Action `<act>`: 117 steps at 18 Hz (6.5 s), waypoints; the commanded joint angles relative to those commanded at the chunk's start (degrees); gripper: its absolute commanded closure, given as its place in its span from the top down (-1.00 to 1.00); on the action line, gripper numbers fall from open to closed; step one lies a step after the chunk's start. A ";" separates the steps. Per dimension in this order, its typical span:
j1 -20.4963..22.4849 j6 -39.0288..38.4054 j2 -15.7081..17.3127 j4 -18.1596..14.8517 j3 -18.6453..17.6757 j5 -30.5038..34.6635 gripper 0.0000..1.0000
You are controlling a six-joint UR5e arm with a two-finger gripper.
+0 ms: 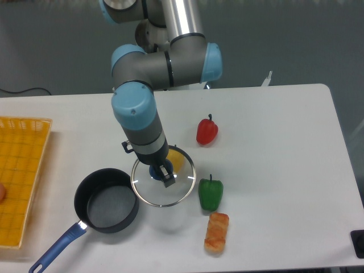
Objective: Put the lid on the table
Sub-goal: 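Carry the glass lid by its knob away from the yellow pepper, then lower the held glass lid onto the table beside the red pepper, then hold the lid flat on the table and open the gripper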
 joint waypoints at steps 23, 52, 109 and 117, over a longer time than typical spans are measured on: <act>10.36 14.58 1.49 2.81 -2.72 -2.28 0.25; 23.12 33.40 -5.01 10.89 -3.51 -3.25 0.25; 24.88 34.63 -12.04 17.14 -3.87 -6.42 0.25; 24.88 34.63 -12.13 17.14 -3.87 -6.42 0.28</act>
